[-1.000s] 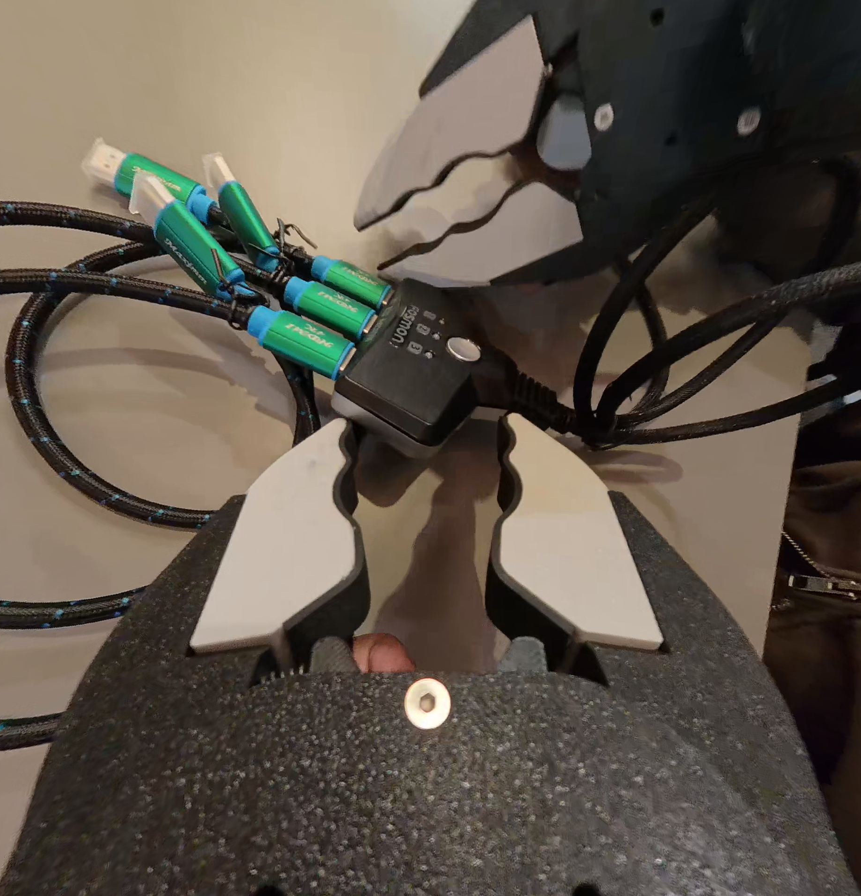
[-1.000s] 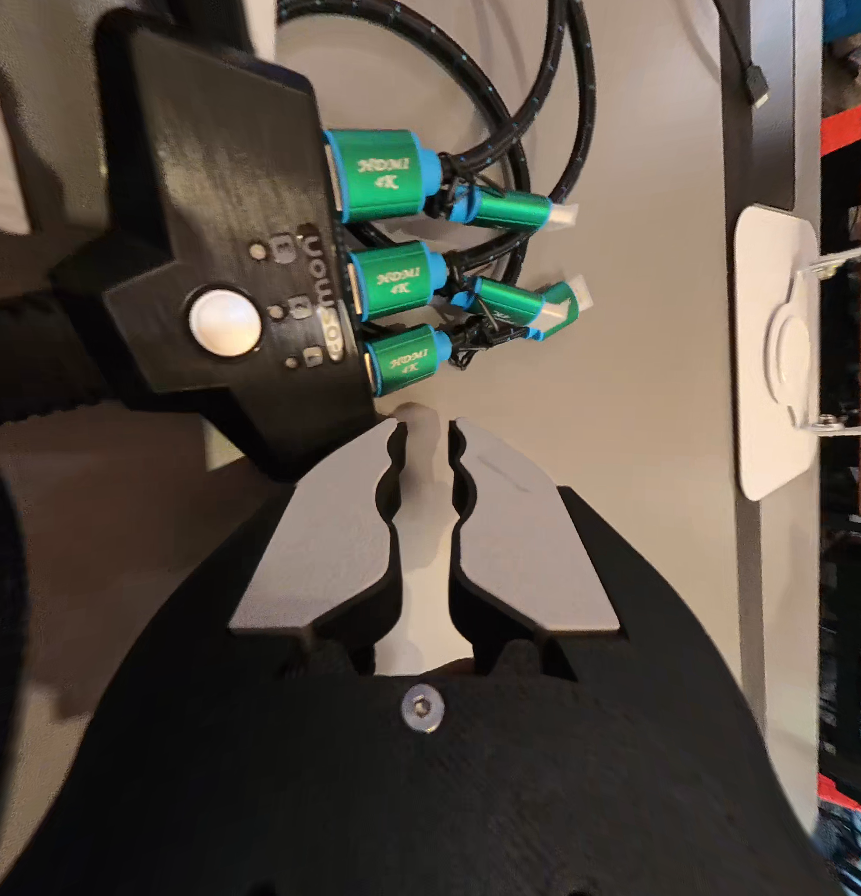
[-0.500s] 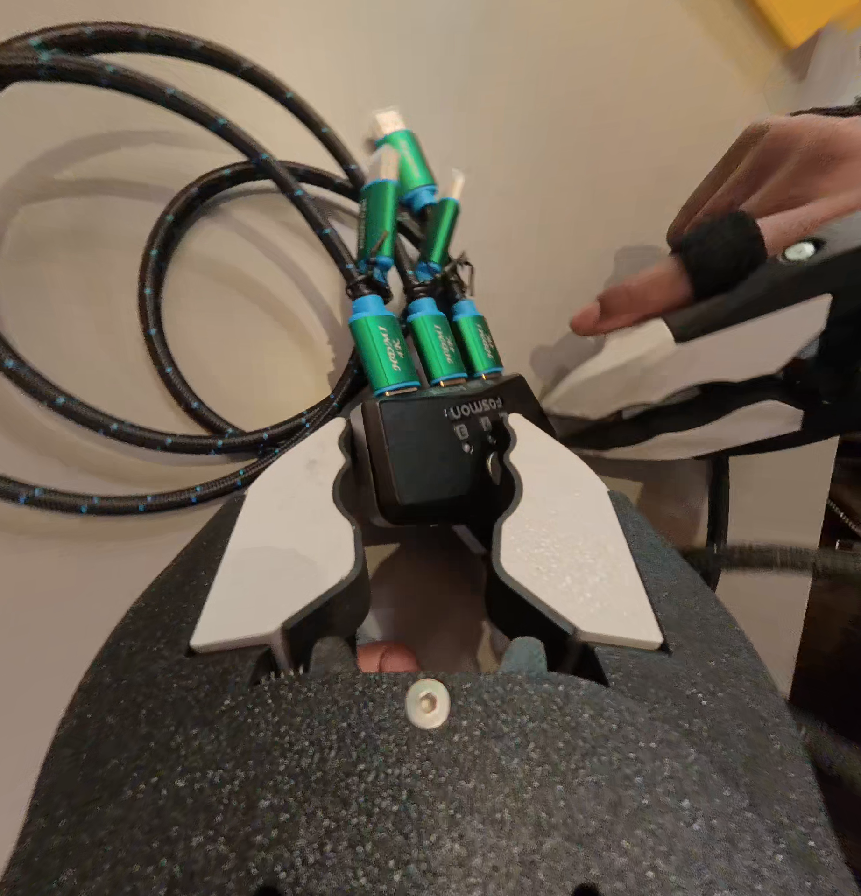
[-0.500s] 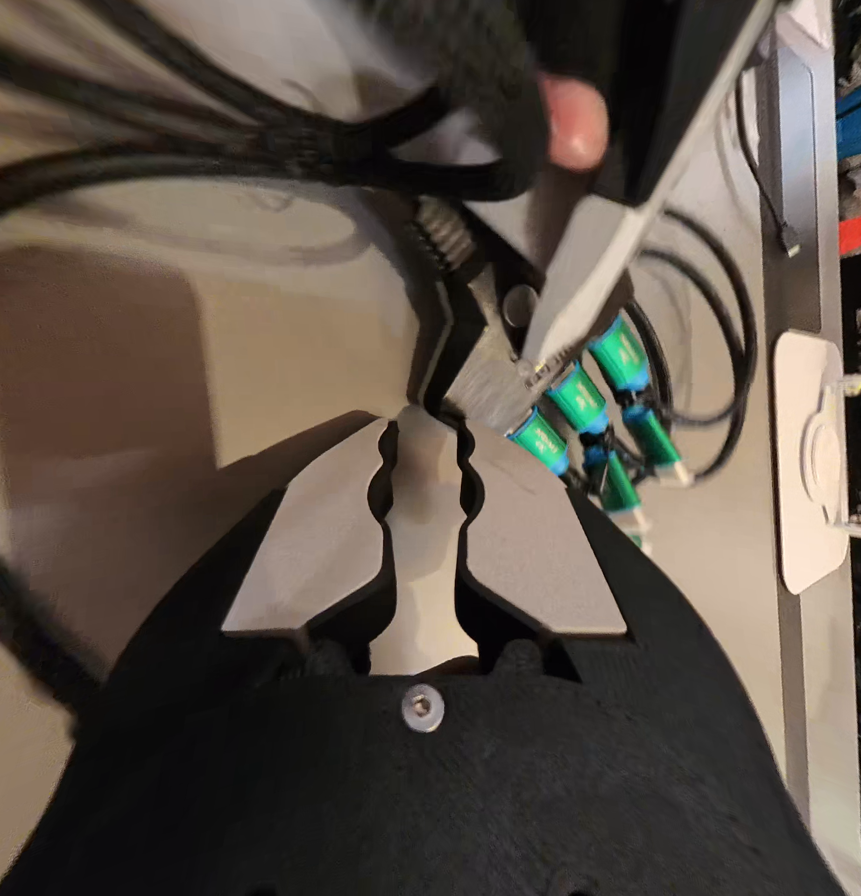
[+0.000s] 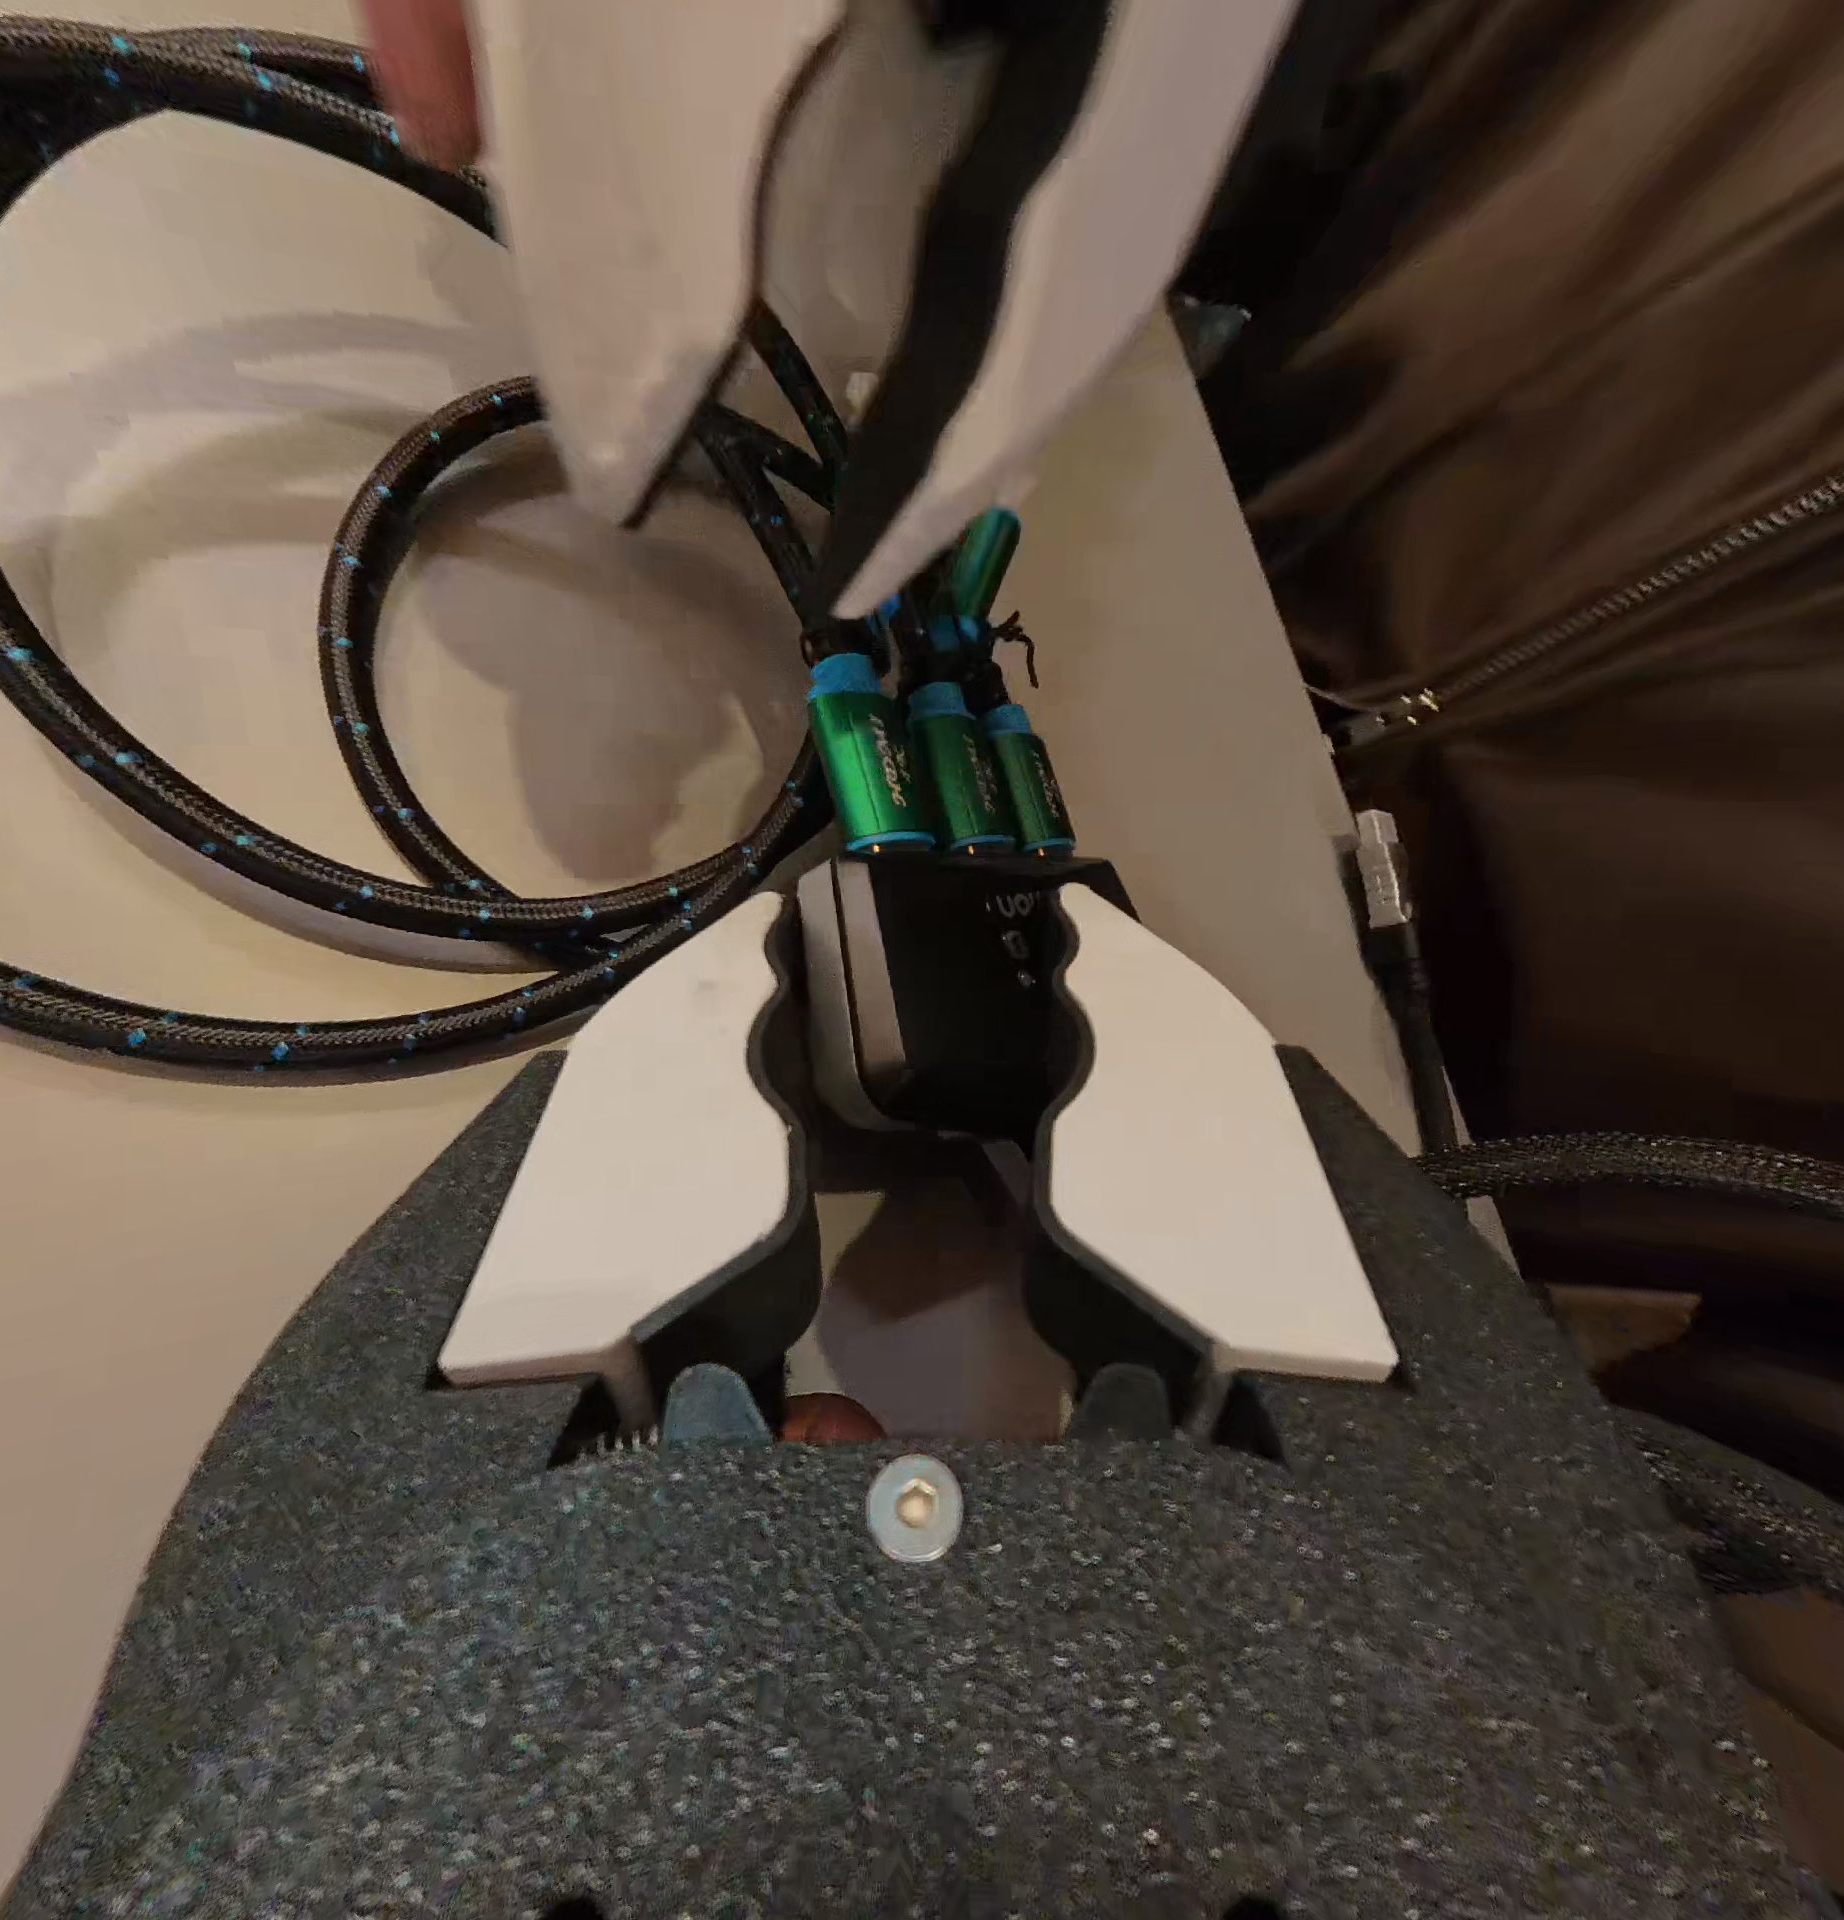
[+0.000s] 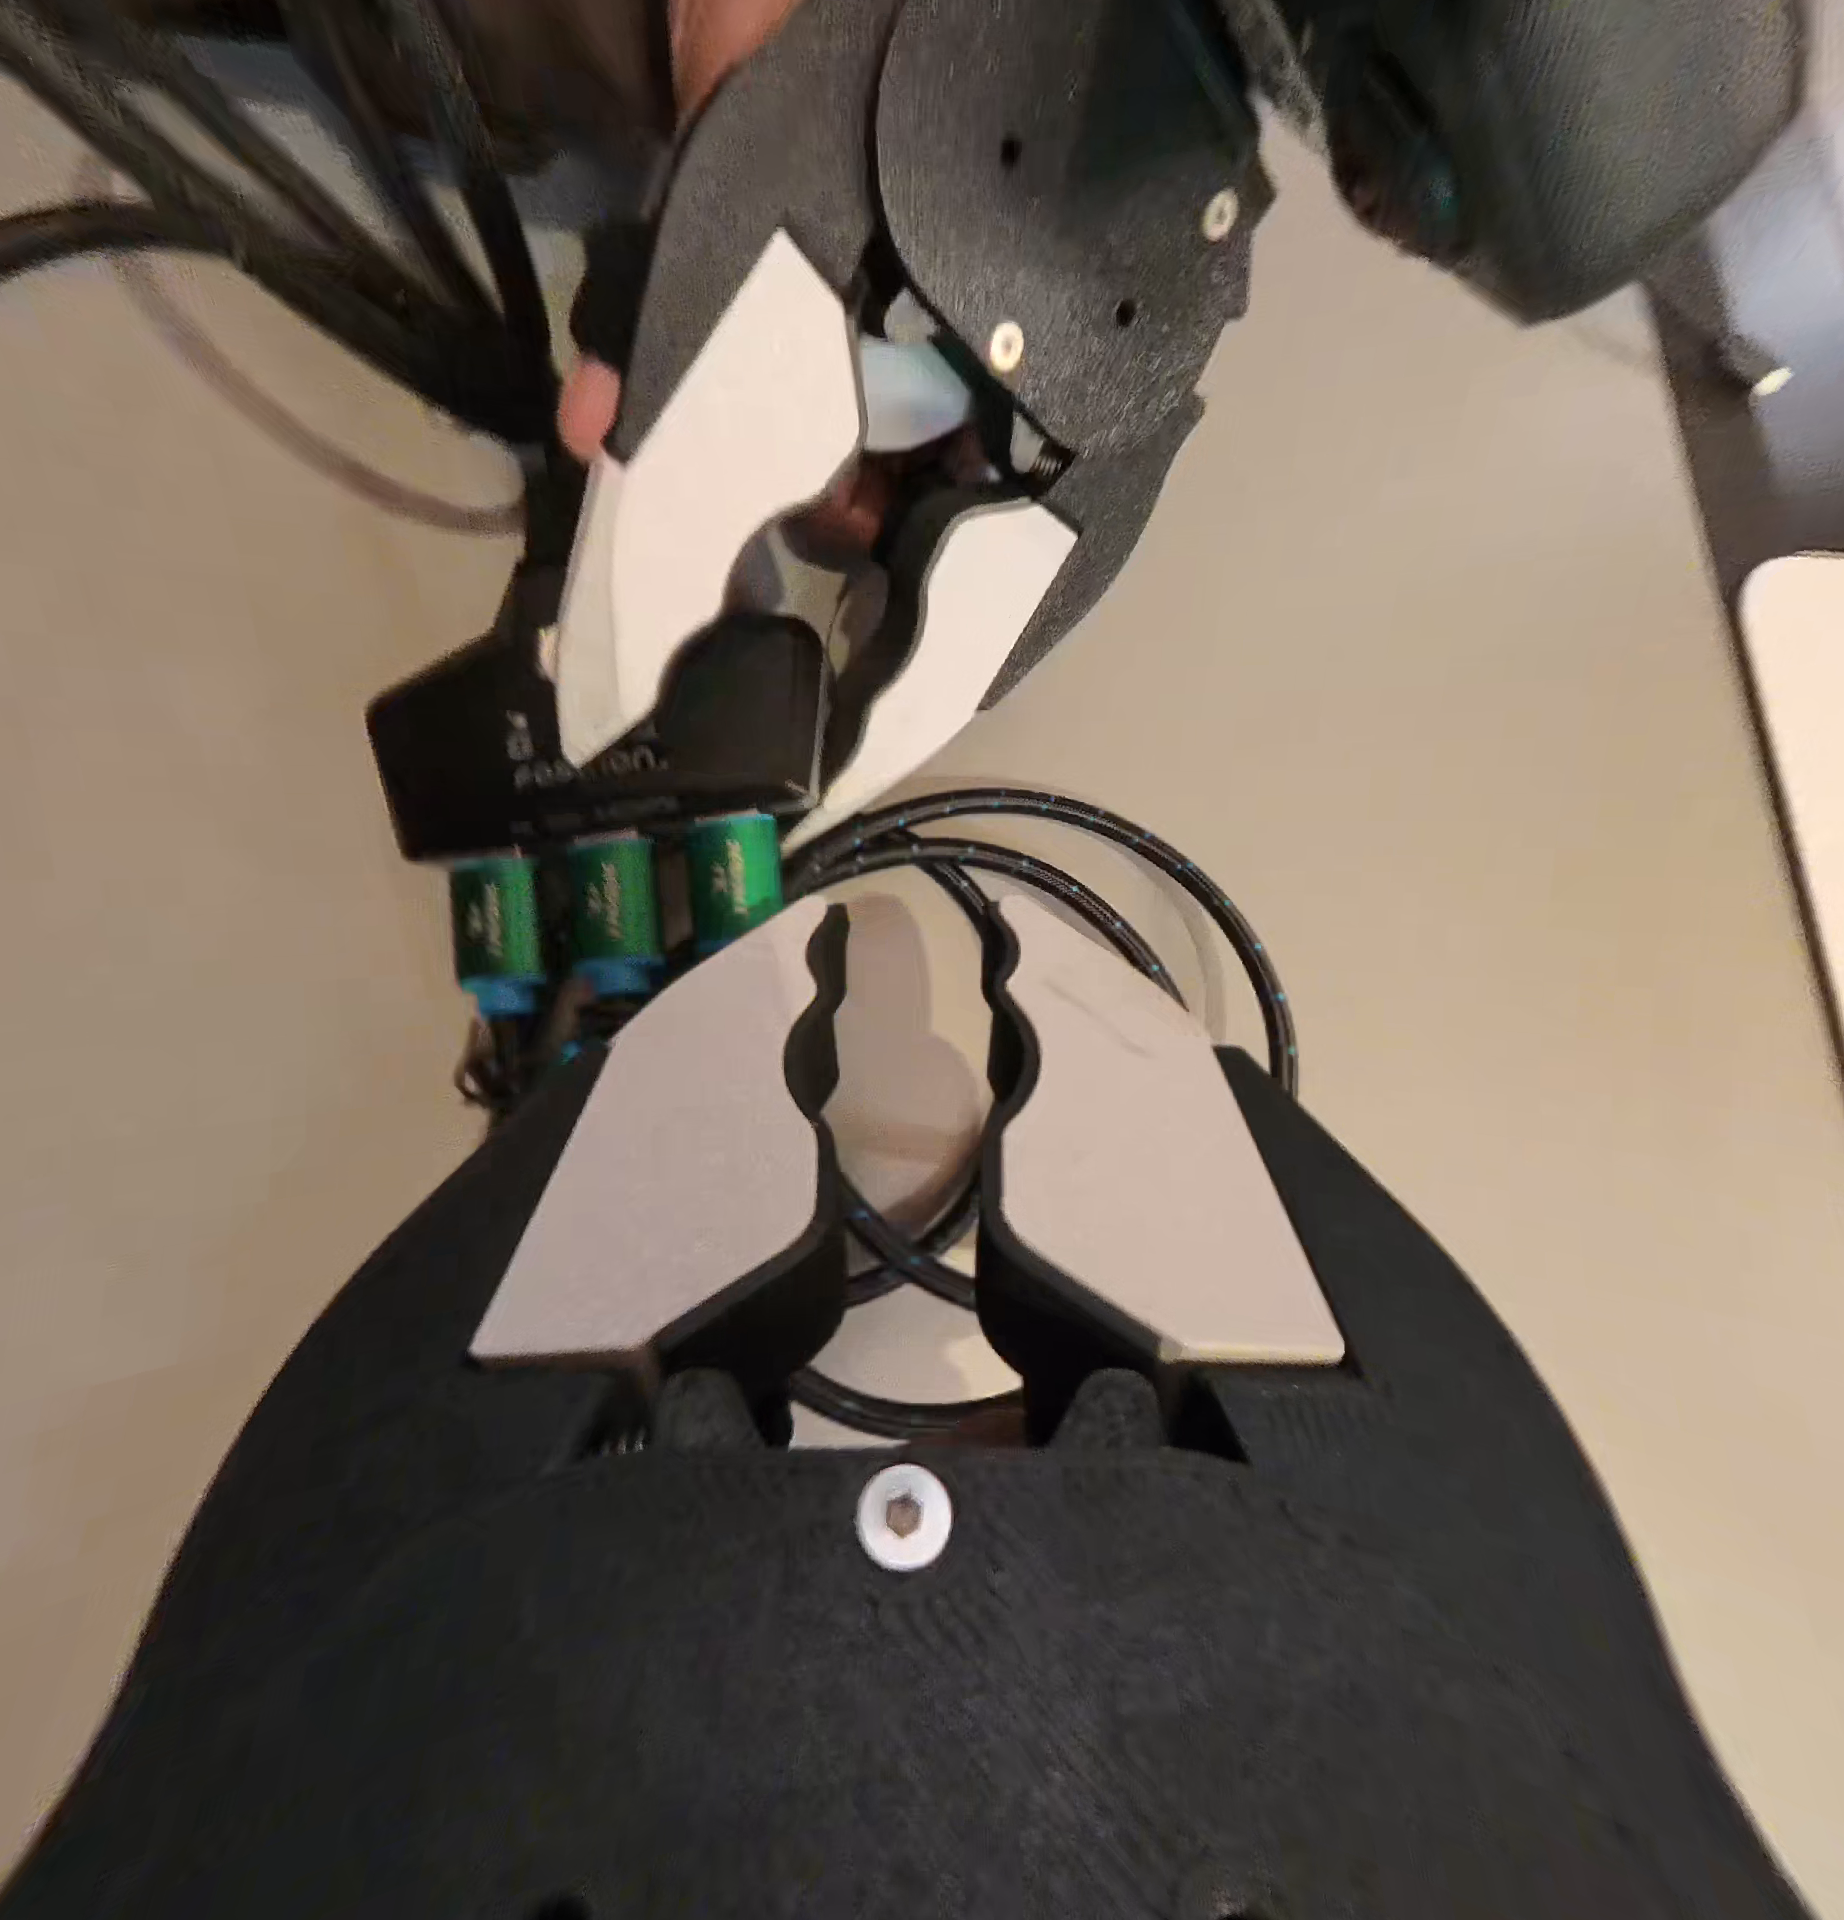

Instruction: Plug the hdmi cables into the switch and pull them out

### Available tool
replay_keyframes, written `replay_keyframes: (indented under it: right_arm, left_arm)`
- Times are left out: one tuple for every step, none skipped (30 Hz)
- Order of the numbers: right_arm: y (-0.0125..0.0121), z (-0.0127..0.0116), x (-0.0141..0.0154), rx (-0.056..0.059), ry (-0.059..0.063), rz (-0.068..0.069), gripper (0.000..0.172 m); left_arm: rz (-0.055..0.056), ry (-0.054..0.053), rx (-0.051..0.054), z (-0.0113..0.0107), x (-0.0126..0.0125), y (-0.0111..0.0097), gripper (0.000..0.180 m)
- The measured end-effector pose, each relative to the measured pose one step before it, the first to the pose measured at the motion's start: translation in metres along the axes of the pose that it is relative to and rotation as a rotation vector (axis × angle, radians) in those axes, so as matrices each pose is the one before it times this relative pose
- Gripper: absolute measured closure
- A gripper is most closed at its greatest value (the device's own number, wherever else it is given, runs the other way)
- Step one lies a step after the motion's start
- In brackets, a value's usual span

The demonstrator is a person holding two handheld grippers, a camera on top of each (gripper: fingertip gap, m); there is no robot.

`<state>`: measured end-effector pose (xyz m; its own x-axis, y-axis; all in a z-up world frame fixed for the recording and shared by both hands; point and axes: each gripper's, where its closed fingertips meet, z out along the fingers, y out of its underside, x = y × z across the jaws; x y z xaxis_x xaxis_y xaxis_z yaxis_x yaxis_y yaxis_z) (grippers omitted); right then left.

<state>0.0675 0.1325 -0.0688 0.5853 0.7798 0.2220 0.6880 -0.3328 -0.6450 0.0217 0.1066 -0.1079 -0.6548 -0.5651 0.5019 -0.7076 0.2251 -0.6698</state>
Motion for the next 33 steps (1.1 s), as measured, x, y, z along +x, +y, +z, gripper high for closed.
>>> replay_keyframes:
  right_arm:
    - [0.00381,0.00057,-0.00572,-0.0127,-0.0406,-0.0100,0.147]
    - [0.00247,0.00102,-0.00764,-0.0084,-0.0509,-0.0068,0.147]
    - [0.00066,0.00126,-0.00777,-0.0002,-0.0510,-0.0015,0.147]
    - [-0.00049,0.00184,-0.00789,0.0052,-0.0535,0.0014,0.148]
    - [-0.00079,0.00246,-0.00803,0.0071,-0.0568,0.0069,0.148]
    - [0.00011,0.00314,-0.00821,0.0032,-0.0606,0.0125,0.148]
    - [0.00019,0.00350,-0.00641,0.0030,-0.0503,0.0141,0.148]
    - [-0.00044,0.00321,-0.00424,0.0072,-0.0360,0.0152,0.149]
    - [-0.00133,0.00201,-0.00383,0.0137,-0.0349,0.0173,0.149]
    - [0.00015,0.00172,-0.00340,0.0040,-0.0326,0.0180,0.149]
    - [0.00113,0.00144,-0.00296,0.0006,-0.0282,0.0149,0.149]
    - [0.00112,0.00146,-0.00290,0.0022,-0.0266,0.0114,0.149]
    - [0.00248,0.00196,-0.00369,-0.0050,-0.0295,0.0084,0.148]
    - [0.00337,0.00231,-0.00280,-0.0108,-0.0216,0.0042,0.148]
    - [0.00375,0.00243,-0.00012,-0.0128,-0.0036,0.0029,0.148]
    - [0.00277,0.00195,0.00159,-0.0093,0.0054,0.0081,0.150]
    - [0.00029,0.00077,0.00093,0.0043,-0.0026,0.0179,0.152]
    - [0.00018,-0.00006,-0.00052,0.0019,-0.0149,0.0200,0.152]
    - [0.00061,-0.00040,-0.00076,-0.0001,-0.0127,0.0097,0.154]
    - [0.00032,-0.00034,0.00028,0.0030,-0.0008,0.0017,0.155]
    - [0.00012,-0.00022,0.00000,0.0017,-0.0014,0.0032,0.155]
    - [-0.00002,-0.00008,-0.00015,-0.0011,-0.0021,0.0065,0.155]
    - [0.00003,0.00008,0.00021,-0.0038,0.0023,0.0024,0.155]
    - [-0.00008,0.00015,0.00018,-0.0046,0.0048,0.0007,0.154]
    - [-0.00063,0.00001,0.00030,-0.0025,0.0051,0.0023,0.154]
    - [-0.00041,0.00015,0.00014,-0.0044,0.0050,0.0008,0.154]
    - [-0.00012,0.00003,0.00018,-0.0048,0.0075,-0.0030,0.153]
    - [-0.00011,0.00016,-0.00010,-0.0055,0.0079,-0.0069,0.152]
    - [0.00001,0.00024,0.00014,-0.0086,0.0124,-0.0059,0.151]
    - [-0.00021,0.00020,0.00067,-0.0099,0.0191,-0.0088,0.151]
    - [-0.00038,0.00027,0.00050,-0.0105,0.0237,-0.0141,0.151]
    - [0.00012,0.00034,0.00085,-0.0129,0.0271,-0.0144,0.150]
    - [0.00030,0.00008,0.00077,-0.0129,0.0247,-0.0130,0.150]
  left_arm:
    - [0.0150,0.0252,-0.0081,0.00347,0.00533,0.00069,0.137]
    - [0.0102,0.0349,-0.0037,0.00303,0.00571,0.00027,0.139]
    - [0.0018,0.0363,-0.0039,0.00313,0.00549,0.00027,0.141]
    - [0.0007,0.0286,-0.0109,0.00285,0.00429,0.00062,0.142]
    - [0.0066,0.0138,-0.0089,0.00253,0.00278,0.00028,0.142]
    - [0.0046,0.0094,-0.0063,0.00219,0.00202,-0.00007,0.142]
    - [0.0012,0.0079,-0.0043,0.00188,0.00165,-0.00018,0.143]
    - [0.0017,0.0047,-0.0046,0.00150,0.00085,-0.00001,0.142]
    - [0.0008,0.0026,-0.0001,0.00084,0.00054,-0.00055,0.143]
    - [-0.0019,-0.0020,-0.0007,0.00035,0.00007,-0.00019,0.143]
    - [-0.0052,-0.0020,0.0001,0.00007,0.00030,0.00010,0.143]
    - [-0.0048,-0.0026,0.0009,-0.00003,0.00066,0.00021,0.143]
    - [-0.0064,-0.0057,-0.0004,-0.00041,0.00039,0.00060,0.142]
    - [-0.0096,-0.0085,-0.0061,-0.00096,0.00048,0.00166,0.142]
    - [-0.0080,-0.0147,-0.0098,-0.00218,0.00034,0.00234,0.142]
    - [-0.0024,-0.0258,-0.0109,-0.00334,-0.00049,0.00286,0.142]
    - [0.0014,-0.0313,-0.0127,-0.00418,-0.00083,0.00288,0.141]
    - [0.0052,-0.0273,-0.0053,-0.00519,0.00002,0.00151,0.143]
    - [0.0053,-0.0339,-0.0004,-0.00520,-0.00095,0.00095,0.144]
    - [0.0024,-0.0308,0.0021,-0.00487,-0.00096,0.00082,0.146]
    - [-0.0029,-0.0212,0.0055,-0.00357,-0.00052,0.00056,0.147]
    - [-0.0035,-0.0113,0.0042,-0.00152,0.00006,0.00076,0.148]
    - [-0.0002,-0.0053,0.0053,0.00089,-0.00014,-0.00003,0.147]
    - [0.0008,0.0089,0.0051,0.00280,0.00050,-0.00051,0.146]
    - [-0.0032,0.0212,0.0046,0.00415,0.00104,-0.00056,0.144]
    - [-0.0070,0.0256,0.0048,0.00447,0.00084,-0.00055,0.142]
    - [-0.0086,0.0257,0.0035,0.00447,0.00089,-0.00022,0.141]
    - [-0.0089,0.0237,0.0039,0.00395,0.00092,-0.00049,0.139]
    - [-0.0061,0.0148,0.0057,0.00264,0.00039,-0.00124,0.139]
    - [-0.0028,0.0064,0.0049,0.00123,0.00012,-0.00124,0.139]
    - [-0.0050,0.0029,0.0012,0.00057,-0.00010,-0.00065,0.140]
    - [-0.0083,0.0015,0.0009,0.00014,-0.00056,-0.00026,0.140]
    - [-0.0088,0.0021,0.0034,0.00001,-0.00058,-0.00029,0.141]
